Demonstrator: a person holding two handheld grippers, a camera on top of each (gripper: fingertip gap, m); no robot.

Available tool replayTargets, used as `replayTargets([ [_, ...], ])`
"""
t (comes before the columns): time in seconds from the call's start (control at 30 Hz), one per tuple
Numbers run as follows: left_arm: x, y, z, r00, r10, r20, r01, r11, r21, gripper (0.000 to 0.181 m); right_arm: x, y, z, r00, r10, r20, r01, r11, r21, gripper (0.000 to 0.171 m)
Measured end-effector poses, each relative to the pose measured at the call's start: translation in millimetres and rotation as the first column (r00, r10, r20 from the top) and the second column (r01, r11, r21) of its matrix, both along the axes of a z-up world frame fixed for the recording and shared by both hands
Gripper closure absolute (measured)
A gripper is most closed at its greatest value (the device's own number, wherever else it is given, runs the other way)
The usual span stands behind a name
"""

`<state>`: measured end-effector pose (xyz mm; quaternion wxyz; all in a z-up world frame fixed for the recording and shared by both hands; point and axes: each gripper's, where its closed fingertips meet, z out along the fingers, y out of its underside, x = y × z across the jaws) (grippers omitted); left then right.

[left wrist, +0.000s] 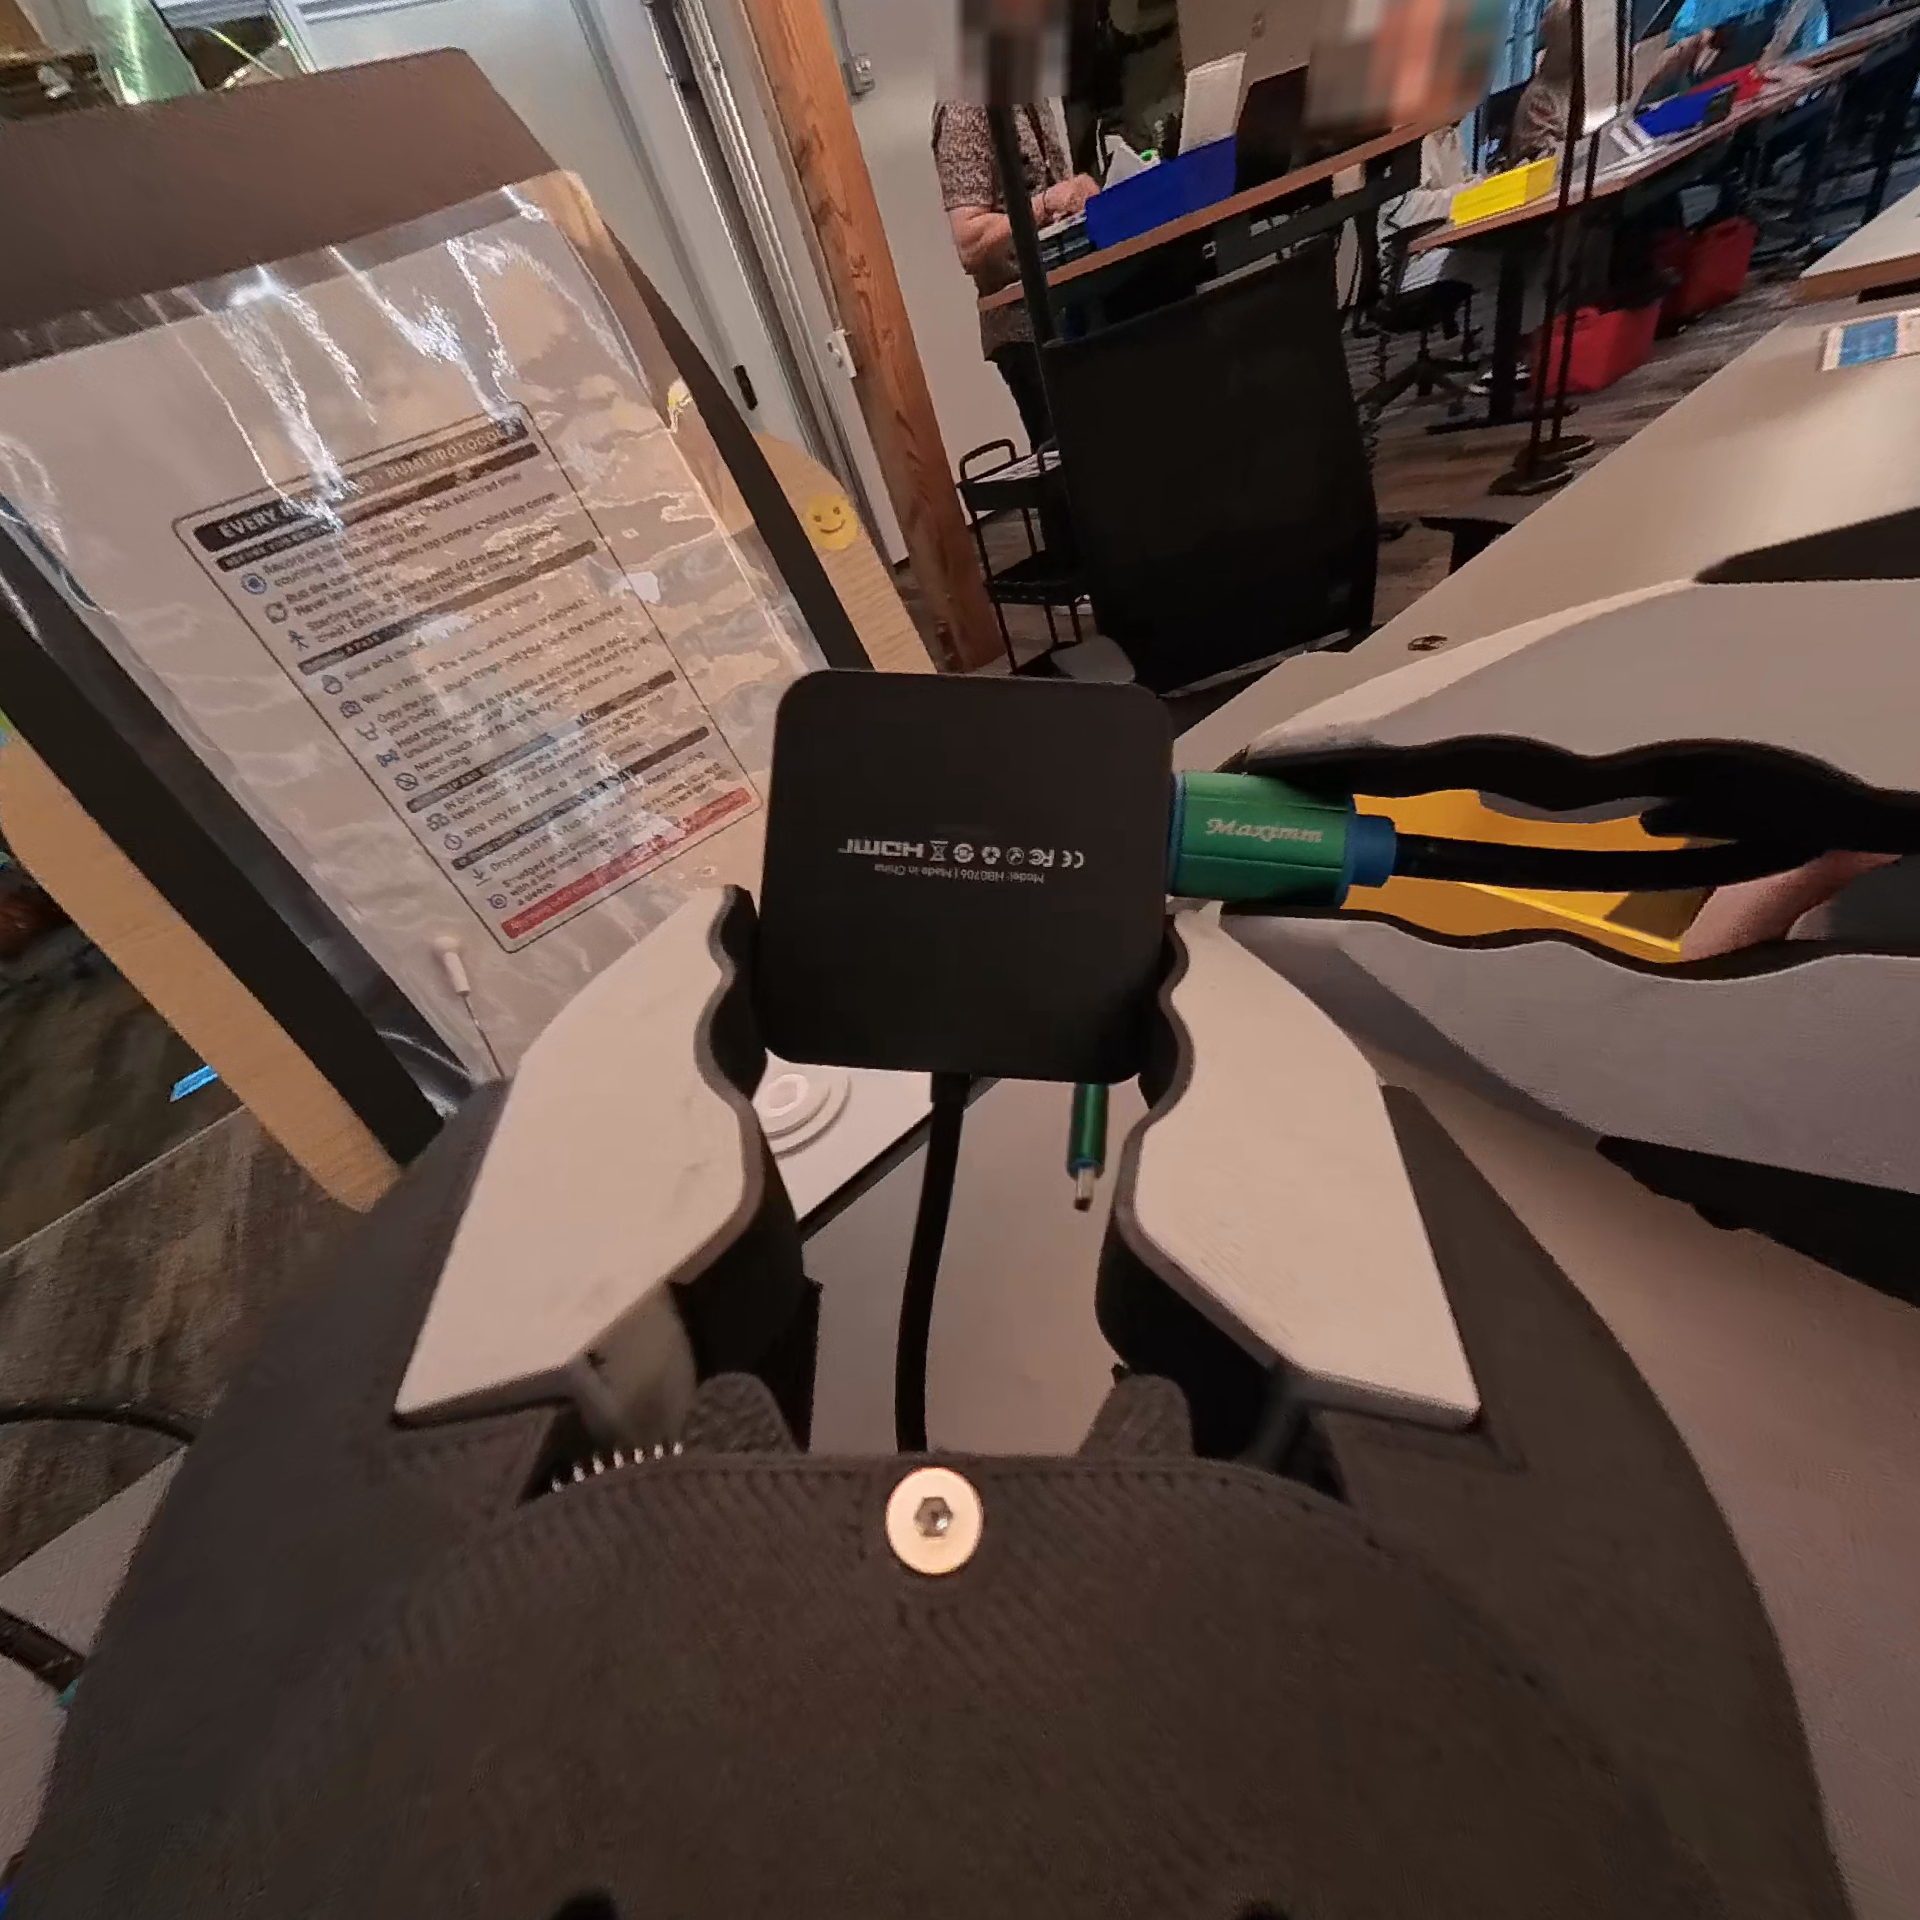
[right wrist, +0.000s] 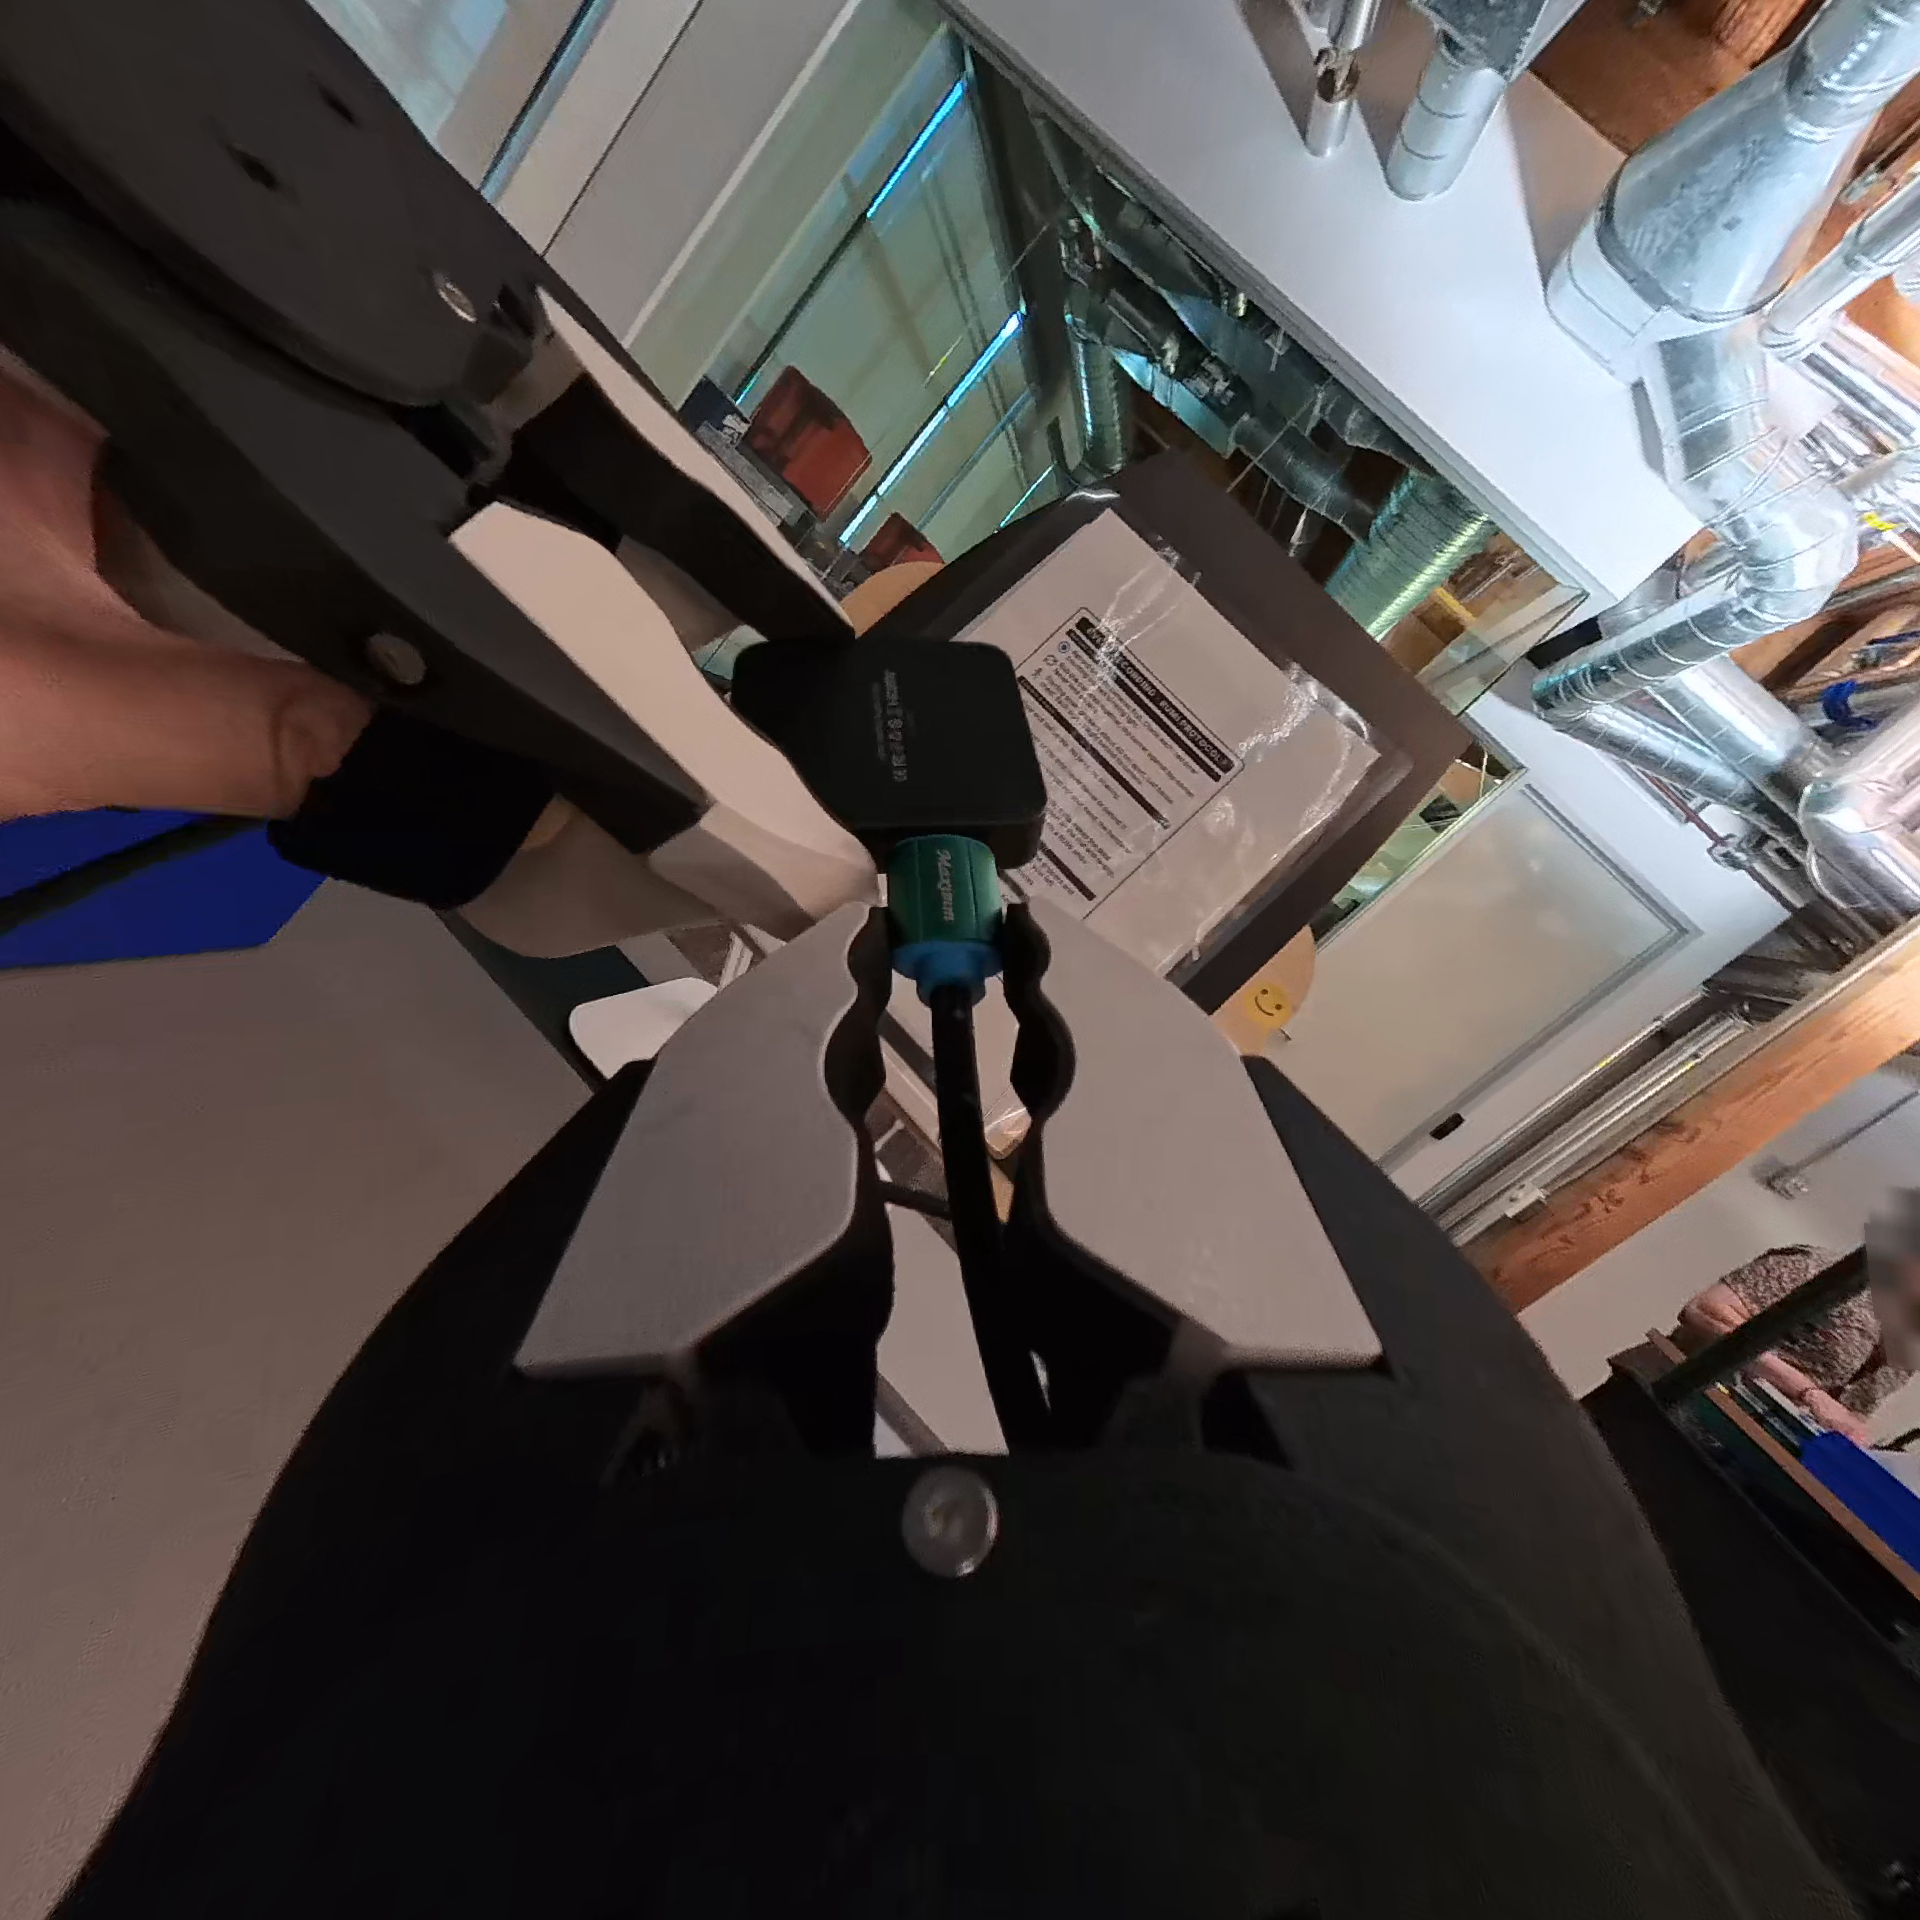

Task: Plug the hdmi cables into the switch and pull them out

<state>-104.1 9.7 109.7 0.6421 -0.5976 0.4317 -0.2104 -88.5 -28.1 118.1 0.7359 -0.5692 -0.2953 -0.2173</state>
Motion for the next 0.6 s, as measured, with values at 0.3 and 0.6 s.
replayTargets([
  [0.3, -0.2, -0.9, 3.0, 1.0, 0.013, -0.029, -0.012, 1.0, 0.025, 0.11, 0.6, -2.1, 1.0, 0.999, 0.028, -0.025, -0.028, 1.0, -0.009, 0.149],
  [0.6, -43.0, 31.3, 19.2, 0.983, 0.183, -0.009, -0.182, 0.98, 0.084, 0.109, 1.1, -15.8, 5.3, 0.991, 0.137, 0.005, -0.137, 0.99, -0.042, 0.15],
])
